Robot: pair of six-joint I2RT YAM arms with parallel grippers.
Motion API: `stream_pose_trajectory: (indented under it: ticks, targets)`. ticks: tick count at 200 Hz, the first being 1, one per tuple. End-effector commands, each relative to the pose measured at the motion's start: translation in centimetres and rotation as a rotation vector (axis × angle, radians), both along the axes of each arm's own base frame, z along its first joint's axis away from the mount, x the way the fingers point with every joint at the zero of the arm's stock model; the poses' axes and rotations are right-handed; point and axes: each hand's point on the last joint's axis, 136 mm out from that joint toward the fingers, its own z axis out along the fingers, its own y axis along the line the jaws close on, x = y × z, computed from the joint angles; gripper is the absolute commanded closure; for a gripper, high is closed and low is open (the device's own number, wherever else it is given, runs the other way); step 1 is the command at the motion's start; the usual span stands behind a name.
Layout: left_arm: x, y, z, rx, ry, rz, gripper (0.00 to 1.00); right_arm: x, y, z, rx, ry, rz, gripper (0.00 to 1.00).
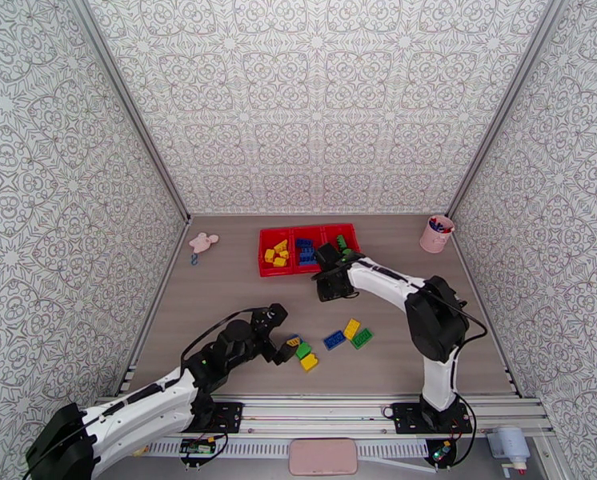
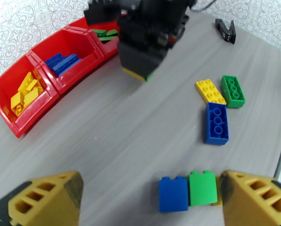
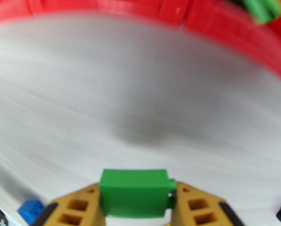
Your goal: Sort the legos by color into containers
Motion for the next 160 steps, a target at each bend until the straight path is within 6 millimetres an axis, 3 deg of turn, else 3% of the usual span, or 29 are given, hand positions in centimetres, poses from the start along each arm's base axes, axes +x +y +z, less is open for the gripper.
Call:
stream_pose_trajectory:
  ticks: [1,35,62,114,160]
  targets:
    - [1.0,-0.9,3.0,-0.053,-0.075,-0.003,0.00,2.7,-0.8,3.8,0.044,-0.150,-0.076,0.67]
    - [1.6,-1.3,3.7,-0.083,-0.084,0.012,0.00,6.5,-1.7,7.7,0.092,-0.319,-0.130,0.67]
    - [1.7,-2.0,4.0,-0.093,-0.082,0.002,0.00,9.5,-2.8,8.8,0.106,-0.363,-0.173,0.68]
    - [2.1,-3.2,4.0,-0.077,-0.078,-0.015,0.00,14.5,-4.1,6.9,0.102,-0.343,-0.209,0.68]
    - [2.4,-3.4,3.8,-0.065,-0.079,-0.005,0.00,16.8,-3.8,3.9,0.070,-0.300,-0.197,0.69]
